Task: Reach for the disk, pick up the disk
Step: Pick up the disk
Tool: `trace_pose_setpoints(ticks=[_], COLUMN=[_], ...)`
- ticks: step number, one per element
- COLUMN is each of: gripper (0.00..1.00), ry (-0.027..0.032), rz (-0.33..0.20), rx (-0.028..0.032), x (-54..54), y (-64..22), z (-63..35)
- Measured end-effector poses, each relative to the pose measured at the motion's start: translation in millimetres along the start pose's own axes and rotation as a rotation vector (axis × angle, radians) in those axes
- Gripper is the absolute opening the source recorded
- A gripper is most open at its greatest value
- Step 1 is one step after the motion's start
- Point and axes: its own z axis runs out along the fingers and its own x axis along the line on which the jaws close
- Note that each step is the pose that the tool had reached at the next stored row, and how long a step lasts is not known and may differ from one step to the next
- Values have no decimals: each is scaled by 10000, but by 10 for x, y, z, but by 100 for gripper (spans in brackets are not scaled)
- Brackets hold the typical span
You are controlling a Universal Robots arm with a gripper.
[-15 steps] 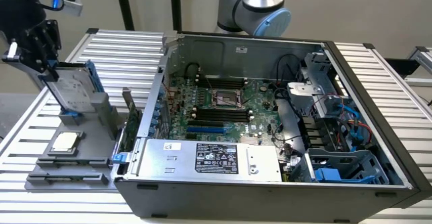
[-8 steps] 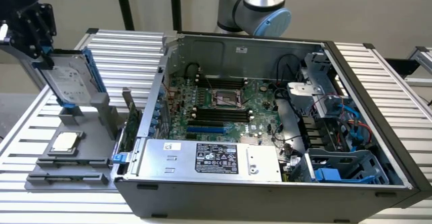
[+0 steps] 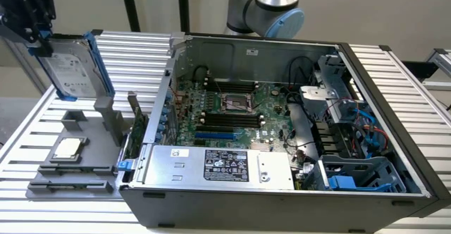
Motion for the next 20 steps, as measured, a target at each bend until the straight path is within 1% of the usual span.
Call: trace_pose_setpoints(ticks=[3,4,13,20], gripper=[33,33,33,33], ry=[0,0,-2,-3], rz=[0,1,2,4], rx=[-7,-17,-89,-173], x=[-2,0,36,68], y=[-76,-154,-552,-865], z=[-135,-231,-647,-971])
